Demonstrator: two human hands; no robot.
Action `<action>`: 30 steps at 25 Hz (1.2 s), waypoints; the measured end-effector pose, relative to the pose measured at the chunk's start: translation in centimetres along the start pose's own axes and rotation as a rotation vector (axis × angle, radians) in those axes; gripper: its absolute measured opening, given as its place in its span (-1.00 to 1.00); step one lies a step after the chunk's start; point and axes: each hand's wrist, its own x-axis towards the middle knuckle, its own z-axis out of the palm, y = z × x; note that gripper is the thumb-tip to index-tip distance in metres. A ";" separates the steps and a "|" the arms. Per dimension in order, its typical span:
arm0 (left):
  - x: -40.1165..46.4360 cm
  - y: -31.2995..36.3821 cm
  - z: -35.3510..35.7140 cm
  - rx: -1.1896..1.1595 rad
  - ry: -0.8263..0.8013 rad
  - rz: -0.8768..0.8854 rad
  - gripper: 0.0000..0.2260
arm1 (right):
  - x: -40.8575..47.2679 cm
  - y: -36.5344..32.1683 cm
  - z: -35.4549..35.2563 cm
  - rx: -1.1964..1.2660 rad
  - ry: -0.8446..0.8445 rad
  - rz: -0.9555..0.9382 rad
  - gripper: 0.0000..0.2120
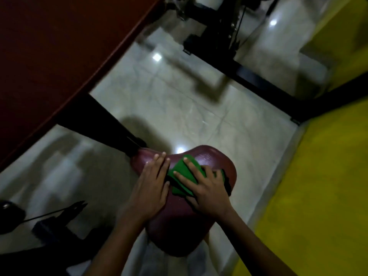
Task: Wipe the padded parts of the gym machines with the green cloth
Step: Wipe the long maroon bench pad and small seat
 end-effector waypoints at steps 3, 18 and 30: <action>0.1 -0.7 -0.2 0.023 -0.078 0.101 -0.50 | -3.6 -3.6 1.3 0.010 0.098 0.149 -0.61; -0.3 -1.1 0.4 0.139 -0.073 0.129 -0.44 | -3.0 -5.0 0.8 -0.001 0.094 0.412 -0.35; -0.8 -0.3 1.0 0.133 -0.065 0.060 -0.42 | 0.1 -3.3 -0.2 0.013 0.005 0.358 -0.34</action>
